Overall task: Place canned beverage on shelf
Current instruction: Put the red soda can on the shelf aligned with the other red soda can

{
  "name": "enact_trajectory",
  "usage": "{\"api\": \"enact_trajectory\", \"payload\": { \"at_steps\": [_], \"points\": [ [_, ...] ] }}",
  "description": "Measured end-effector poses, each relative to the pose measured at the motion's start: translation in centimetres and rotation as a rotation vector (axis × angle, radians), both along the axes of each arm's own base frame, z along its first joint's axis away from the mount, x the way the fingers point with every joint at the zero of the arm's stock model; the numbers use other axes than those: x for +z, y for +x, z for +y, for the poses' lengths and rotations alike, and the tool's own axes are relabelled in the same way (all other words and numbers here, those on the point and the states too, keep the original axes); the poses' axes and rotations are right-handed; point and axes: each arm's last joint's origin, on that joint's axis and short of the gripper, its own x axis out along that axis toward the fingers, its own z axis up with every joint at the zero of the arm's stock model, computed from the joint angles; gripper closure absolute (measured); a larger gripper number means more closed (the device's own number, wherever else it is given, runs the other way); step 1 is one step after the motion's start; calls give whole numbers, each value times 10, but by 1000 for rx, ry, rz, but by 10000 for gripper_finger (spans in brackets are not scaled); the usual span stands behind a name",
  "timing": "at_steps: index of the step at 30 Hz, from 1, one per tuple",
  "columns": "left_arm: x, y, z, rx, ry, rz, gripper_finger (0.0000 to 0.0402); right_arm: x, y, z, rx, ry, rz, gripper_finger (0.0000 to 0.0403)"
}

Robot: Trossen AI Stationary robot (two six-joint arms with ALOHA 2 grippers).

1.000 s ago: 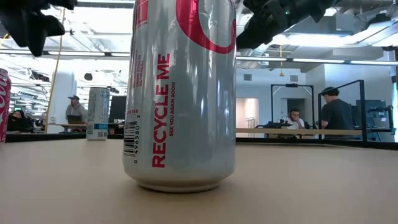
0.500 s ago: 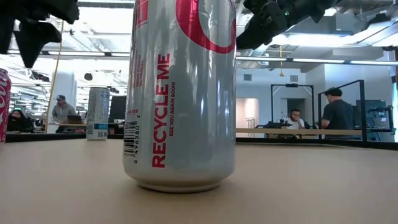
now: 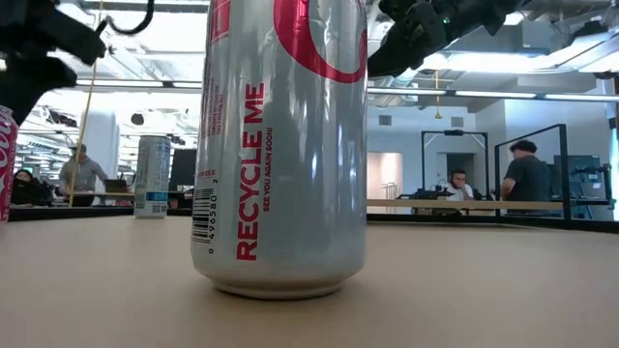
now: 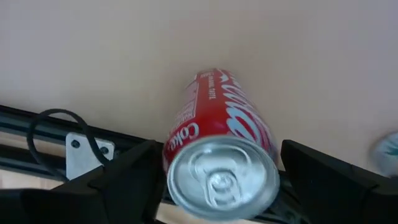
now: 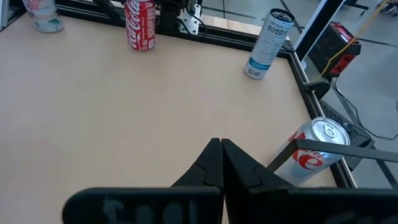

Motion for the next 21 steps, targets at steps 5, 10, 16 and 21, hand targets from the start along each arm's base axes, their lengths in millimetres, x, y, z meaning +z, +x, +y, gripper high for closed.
{"api": "enact_trajectory", "payload": {
  "at_steps": [5,10,16,21],
  "points": [
    [-14,-1,-1,-2,3,7,72,0,0,0,2,-4,0,385],
    [-17,-2,-1,-3,0,24,80,0,0,0,3,-6,0,385],
    [-17,-3,-1,-32,-25,34,121,0,0,0,3,-6,1,383],
    [-7,6,1,-66,-35,-18,121,0,-3,2,16,-15,30,379]
  ]
}}
